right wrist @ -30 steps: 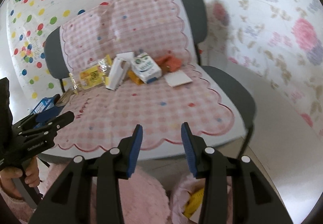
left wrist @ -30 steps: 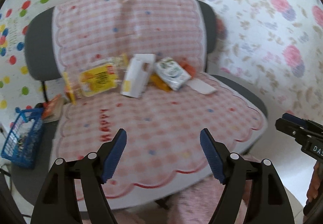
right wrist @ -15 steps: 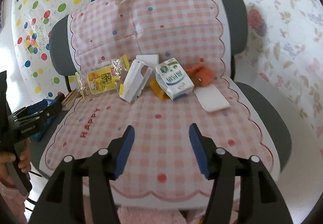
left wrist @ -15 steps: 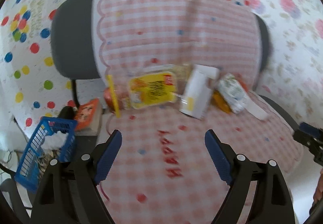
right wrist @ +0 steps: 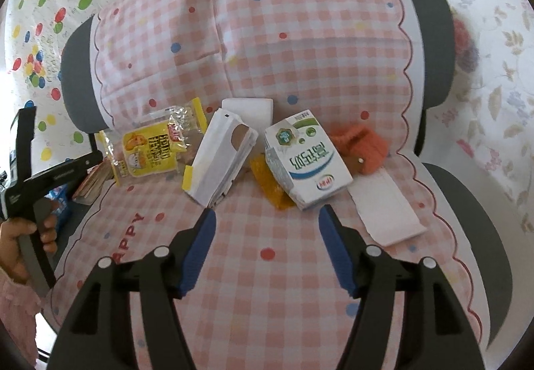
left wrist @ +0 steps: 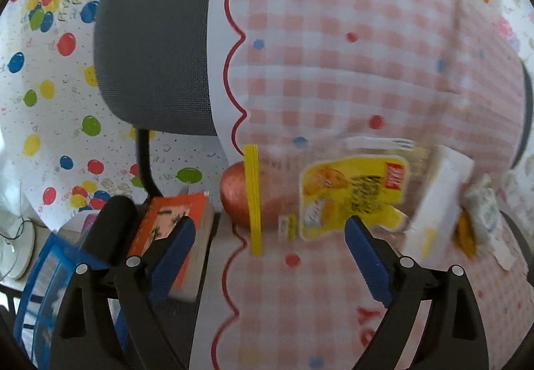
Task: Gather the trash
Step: 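Grasp the yellow bread packet with the left gripper and lift it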
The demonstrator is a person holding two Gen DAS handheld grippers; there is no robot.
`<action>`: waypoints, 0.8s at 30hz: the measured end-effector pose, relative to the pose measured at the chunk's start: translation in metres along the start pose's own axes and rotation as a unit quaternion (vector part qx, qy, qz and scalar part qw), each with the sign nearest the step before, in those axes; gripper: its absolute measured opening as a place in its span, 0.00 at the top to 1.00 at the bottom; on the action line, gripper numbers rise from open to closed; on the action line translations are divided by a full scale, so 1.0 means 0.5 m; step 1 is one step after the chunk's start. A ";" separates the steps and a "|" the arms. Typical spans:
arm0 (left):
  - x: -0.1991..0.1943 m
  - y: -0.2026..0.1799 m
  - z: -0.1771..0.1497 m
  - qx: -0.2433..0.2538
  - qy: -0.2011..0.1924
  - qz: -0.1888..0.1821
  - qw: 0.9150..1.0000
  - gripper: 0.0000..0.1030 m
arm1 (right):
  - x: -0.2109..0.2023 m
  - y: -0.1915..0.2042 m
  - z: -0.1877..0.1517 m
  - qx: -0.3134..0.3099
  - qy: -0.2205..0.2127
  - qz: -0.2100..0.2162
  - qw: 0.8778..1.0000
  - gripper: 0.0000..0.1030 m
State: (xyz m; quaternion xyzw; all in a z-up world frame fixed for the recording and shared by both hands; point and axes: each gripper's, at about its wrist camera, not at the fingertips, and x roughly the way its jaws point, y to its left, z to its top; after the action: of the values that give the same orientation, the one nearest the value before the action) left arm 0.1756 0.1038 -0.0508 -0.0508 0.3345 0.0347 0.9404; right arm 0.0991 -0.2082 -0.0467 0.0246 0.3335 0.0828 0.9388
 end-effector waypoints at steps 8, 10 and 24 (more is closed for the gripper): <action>0.094 -0.017 0.040 0.026 0.000 -0.008 1.000 0.12 | 0.059 -0.008 0.013 -0.002 0.011 -0.001 1.000 0.38; 0.104 -0.024 0.043 0.037 -0.004 -0.019 0.999 0.12 | 0.068 -0.010 0.014 -0.003 0.014 -0.002 1.000 0.38; 0.017 -0.069 0.004 0.071 0.000 -0.080 0.994 0.76 | 0.025 -0.031 -0.003 0.008 0.011 -0.004 1.000 0.38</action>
State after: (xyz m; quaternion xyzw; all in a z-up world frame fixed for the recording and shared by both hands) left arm 0.1869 0.0699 -0.0521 -0.0104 0.3310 -0.0641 0.9414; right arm 0.1097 -0.2213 -0.0572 0.0300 0.3444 0.0765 0.9352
